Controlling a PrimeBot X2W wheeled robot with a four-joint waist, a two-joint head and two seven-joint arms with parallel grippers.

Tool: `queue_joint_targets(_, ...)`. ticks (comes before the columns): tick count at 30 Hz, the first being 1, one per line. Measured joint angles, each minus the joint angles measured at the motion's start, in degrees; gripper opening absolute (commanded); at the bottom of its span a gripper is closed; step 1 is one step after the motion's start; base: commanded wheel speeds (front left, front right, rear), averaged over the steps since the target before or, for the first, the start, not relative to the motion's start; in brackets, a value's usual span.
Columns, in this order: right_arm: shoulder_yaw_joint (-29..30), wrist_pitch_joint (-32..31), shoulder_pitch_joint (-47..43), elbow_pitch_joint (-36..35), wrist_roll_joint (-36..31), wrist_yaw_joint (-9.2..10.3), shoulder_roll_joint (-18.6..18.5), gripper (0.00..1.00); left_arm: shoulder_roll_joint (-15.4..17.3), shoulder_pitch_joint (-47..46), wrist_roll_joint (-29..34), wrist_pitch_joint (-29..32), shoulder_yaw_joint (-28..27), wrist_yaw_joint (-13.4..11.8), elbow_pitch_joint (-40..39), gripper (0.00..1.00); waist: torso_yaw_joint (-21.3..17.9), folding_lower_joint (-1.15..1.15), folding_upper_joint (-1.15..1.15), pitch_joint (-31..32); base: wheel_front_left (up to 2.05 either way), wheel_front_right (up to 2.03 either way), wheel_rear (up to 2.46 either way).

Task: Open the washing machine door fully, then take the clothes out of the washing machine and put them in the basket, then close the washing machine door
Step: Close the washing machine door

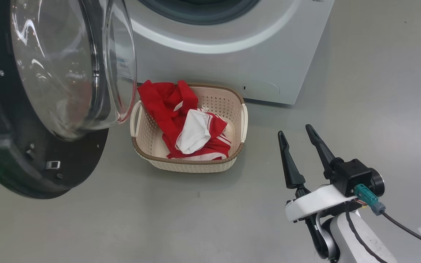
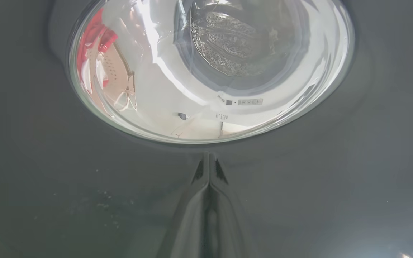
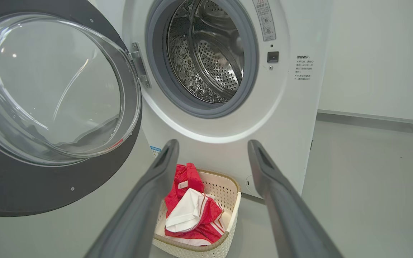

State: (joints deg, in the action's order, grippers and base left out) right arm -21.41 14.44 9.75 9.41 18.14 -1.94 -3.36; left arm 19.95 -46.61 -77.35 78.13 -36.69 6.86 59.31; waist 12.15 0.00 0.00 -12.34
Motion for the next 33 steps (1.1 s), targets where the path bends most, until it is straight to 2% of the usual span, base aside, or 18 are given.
queue_joint_targets(8, -0.1, 0.0, -0.79, -0.25, 0.48, 0.05, 0.03, 1.0, -4.47, 1.3, -0.71, 3.18, 1.36, 0.01, -2.9, 0.0, -0.57, 0.0, 0.0, 0.65, 0.0, 0.0, 0.0)
queue_joint_targets(23, -0.71, 0.0, -0.83, -1.42, 0.99, 0.53, 0.05, 1.0, -8.1, 4.53, -2.91, 5.52, 0.92, 0.02, -9.18, 0.0, -3.13, 0.0, 0.0, 0.43, 0.0, 0.0, 0.0)
queue_joint_targets(30, -0.08, 0.0, -0.87, -1.97, 1.0, 0.67, 0.07, 1.0, -10.59, 5.69, -3.23, 5.57, 1.32, 0.02, -11.87, 0.0, -4.03, 0.0, 0.0, 0.17, 0.0, 0.0, 0.0)
queue_joint_targets(33, -0.02, 0.0, -0.9, -2.14, 1.0, 1.0, 0.07, 1.0, -10.65, 6.91, -3.01, 4.67, 1.26, 0.02, -13.99, 0.0, -4.14, 0.0, 0.0, 0.17, 0.0, 0.0, 0.0)
